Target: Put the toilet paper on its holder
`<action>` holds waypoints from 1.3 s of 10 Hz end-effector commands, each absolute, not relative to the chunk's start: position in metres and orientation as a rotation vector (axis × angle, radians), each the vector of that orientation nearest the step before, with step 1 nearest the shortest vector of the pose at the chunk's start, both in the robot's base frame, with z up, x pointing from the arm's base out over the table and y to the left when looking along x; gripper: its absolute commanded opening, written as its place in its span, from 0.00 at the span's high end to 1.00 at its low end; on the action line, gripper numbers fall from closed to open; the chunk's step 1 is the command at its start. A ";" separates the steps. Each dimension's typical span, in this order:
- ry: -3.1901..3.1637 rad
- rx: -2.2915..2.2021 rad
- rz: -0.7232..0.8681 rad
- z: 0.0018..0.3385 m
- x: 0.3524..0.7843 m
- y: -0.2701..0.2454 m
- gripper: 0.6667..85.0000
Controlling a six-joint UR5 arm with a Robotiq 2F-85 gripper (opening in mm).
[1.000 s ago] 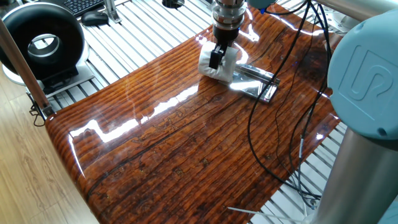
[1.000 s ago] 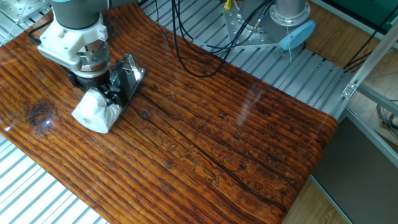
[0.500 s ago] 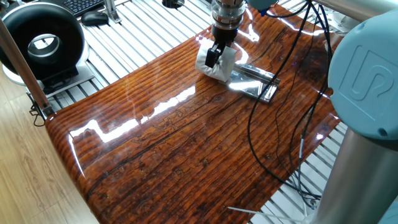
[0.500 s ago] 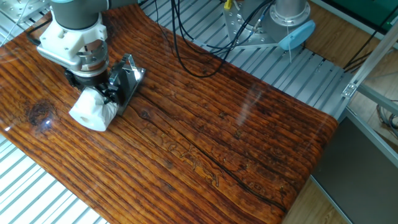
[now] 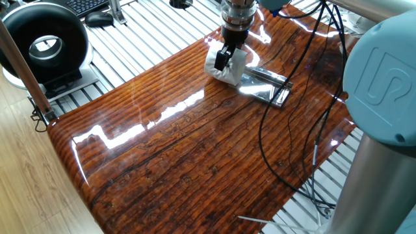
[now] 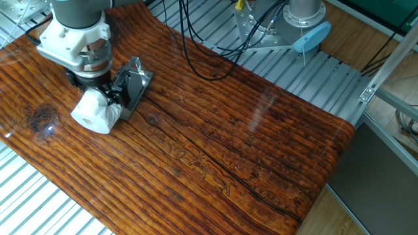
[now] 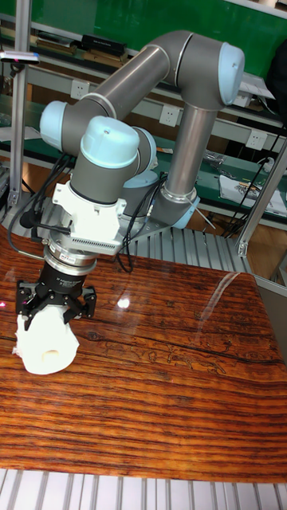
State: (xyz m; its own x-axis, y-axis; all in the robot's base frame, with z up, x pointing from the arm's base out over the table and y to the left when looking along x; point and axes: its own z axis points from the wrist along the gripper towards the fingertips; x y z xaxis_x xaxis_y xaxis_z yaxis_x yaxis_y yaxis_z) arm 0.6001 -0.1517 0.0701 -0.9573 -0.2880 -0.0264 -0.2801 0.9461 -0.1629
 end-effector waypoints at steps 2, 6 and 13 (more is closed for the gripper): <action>3.054 -0.427 -0.239 0.071 0.599 -0.153 1.00; 3.048 -0.423 -0.244 0.073 0.602 -0.149 1.00; 3.030 -0.419 -0.223 0.071 0.610 -0.145 1.00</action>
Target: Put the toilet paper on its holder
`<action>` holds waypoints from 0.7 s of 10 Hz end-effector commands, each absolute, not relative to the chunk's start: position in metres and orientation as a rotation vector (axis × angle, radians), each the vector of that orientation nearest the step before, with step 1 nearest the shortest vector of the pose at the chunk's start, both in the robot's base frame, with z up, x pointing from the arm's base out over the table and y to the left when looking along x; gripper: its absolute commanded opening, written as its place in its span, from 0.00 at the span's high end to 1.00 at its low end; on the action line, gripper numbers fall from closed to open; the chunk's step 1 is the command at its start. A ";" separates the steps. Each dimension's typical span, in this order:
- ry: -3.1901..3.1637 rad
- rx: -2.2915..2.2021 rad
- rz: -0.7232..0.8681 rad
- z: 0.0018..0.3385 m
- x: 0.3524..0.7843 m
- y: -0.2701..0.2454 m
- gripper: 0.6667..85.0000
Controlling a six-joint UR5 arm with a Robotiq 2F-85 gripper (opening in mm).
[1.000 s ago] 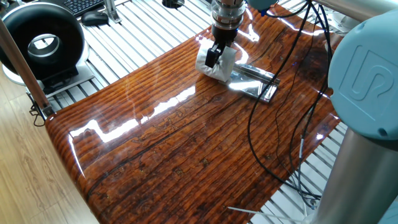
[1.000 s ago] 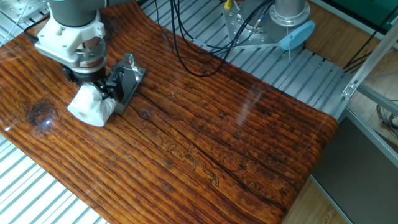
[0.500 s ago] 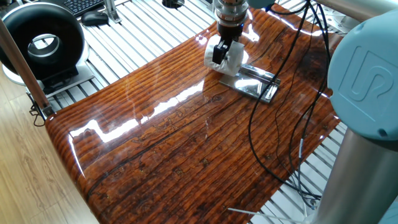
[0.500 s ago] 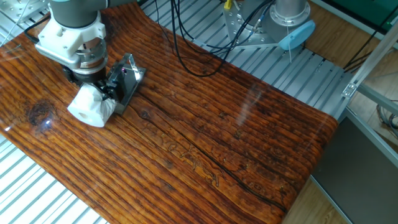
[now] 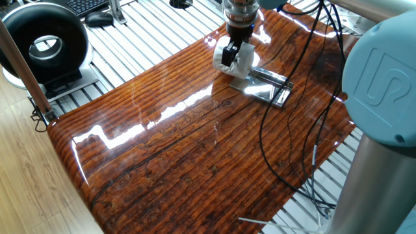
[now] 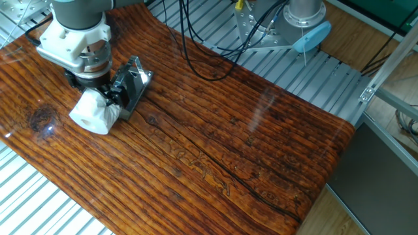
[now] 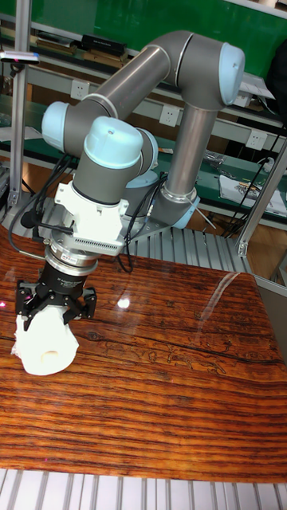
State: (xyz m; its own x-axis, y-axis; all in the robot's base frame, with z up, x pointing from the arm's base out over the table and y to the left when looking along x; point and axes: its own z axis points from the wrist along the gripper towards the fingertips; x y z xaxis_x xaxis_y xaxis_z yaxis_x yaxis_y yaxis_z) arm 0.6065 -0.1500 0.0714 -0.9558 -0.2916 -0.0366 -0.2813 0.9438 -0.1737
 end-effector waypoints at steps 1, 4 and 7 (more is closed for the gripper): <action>3.034 -0.388 -0.208 0.070 0.609 -0.141 1.00; 3.046 -0.366 -0.180 0.069 0.605 -0.135 1.00; 3.060 -0.388 -0.209 0.070 0.600 -0.142 1.00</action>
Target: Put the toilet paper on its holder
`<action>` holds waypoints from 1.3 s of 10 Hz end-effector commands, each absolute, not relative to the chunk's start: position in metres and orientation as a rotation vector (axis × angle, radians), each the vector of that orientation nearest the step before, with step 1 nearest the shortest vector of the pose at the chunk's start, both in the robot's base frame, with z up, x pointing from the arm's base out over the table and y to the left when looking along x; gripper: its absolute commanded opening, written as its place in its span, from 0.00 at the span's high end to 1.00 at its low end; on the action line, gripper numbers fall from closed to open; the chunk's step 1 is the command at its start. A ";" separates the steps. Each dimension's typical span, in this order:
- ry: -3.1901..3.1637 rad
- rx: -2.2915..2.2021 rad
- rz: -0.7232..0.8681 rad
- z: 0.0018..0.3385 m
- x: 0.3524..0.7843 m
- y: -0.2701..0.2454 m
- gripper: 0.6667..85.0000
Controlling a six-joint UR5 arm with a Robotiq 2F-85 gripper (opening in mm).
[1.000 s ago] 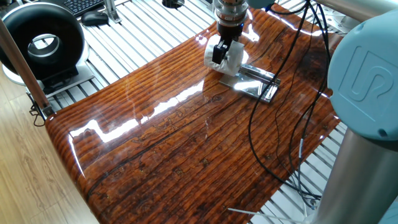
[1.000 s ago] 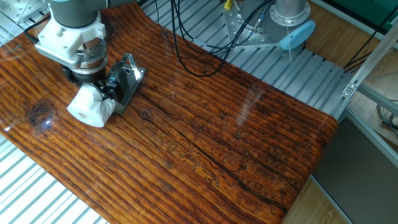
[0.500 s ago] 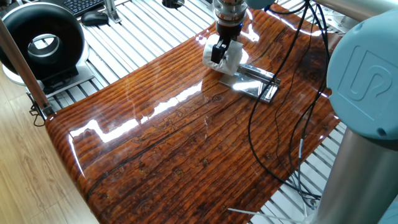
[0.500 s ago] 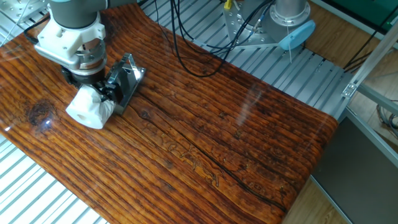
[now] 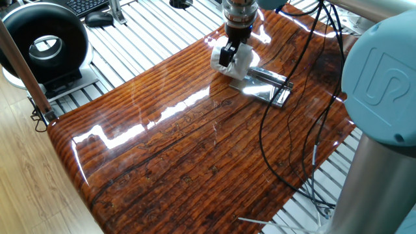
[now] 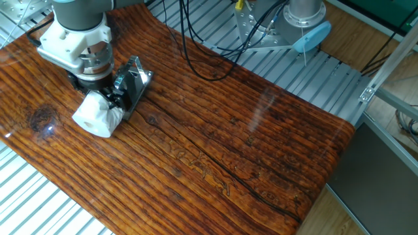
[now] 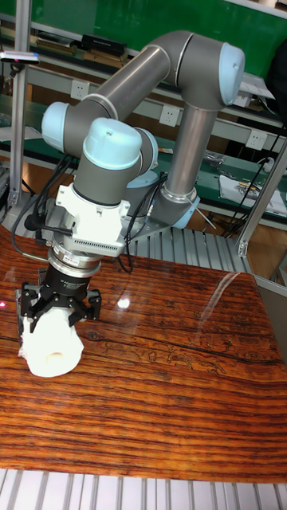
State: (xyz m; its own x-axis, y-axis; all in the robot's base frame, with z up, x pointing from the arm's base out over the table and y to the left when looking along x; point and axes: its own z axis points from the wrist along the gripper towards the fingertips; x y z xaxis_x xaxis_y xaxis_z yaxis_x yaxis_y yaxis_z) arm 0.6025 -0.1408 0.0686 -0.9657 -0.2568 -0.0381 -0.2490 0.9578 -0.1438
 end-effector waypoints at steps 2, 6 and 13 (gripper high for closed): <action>3.057 -0.403 -0.215 0.070 0.600 -0.147 1.00; 3.053 -0.406 -0.229 0.069 0.597 -0.148 1.00; 3.117 -0.344 -0.243 0.069 0.578 -0.150 1.00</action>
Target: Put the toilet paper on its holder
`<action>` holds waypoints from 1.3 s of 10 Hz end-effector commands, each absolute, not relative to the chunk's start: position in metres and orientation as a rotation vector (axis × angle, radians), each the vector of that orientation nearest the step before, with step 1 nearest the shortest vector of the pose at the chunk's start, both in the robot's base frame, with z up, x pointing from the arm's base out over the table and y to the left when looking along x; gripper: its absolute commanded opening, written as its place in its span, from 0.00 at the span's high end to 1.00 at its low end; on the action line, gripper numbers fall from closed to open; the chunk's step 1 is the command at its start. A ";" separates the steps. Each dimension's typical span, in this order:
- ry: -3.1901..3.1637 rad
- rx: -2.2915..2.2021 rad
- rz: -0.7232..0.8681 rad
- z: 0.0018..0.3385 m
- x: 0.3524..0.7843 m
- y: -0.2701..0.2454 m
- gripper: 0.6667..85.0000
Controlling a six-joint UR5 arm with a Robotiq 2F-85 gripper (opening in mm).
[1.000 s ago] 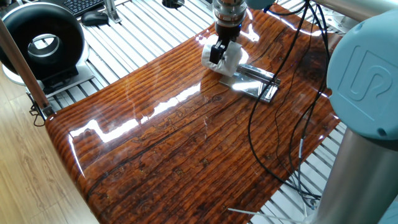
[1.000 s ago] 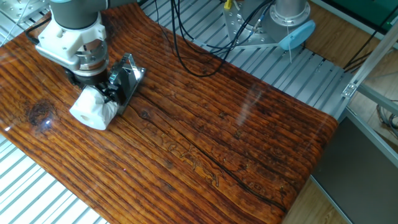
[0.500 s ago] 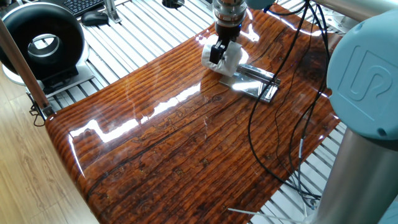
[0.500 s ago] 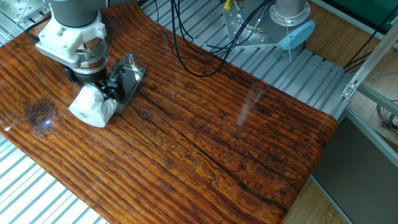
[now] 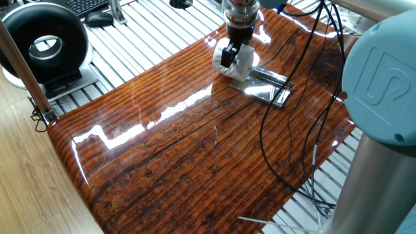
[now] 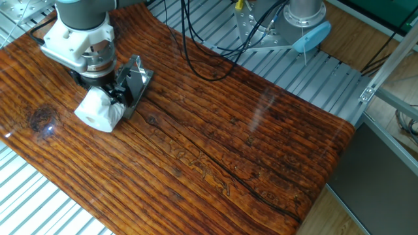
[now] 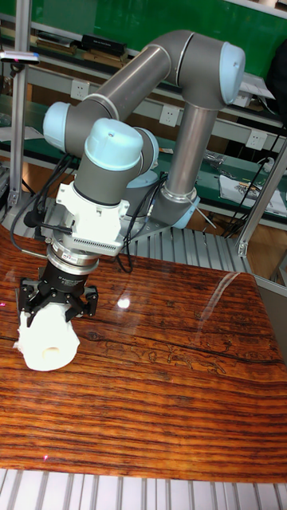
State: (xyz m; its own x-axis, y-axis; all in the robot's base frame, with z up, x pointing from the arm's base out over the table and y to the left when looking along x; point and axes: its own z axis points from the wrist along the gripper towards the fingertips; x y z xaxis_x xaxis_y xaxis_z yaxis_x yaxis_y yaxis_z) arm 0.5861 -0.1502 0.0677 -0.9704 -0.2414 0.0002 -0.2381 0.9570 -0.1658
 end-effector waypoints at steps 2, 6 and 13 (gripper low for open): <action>3.142 -0.326 -0.275 0.072 0.570 -0.156 1.00; 3.121 -0.315 -0.262 0.073 0.574 -0.154 1.00; 3.133 -0.298 -0.237 0.073 0.572 -0.150 1.00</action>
State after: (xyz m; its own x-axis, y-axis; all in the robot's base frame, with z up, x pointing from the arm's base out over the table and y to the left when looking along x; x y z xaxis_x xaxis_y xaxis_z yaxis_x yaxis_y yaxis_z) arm 0.5742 -0.1511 0.0721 -0.9801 -0.1974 0.0232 -0.1985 0.9672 -0.1582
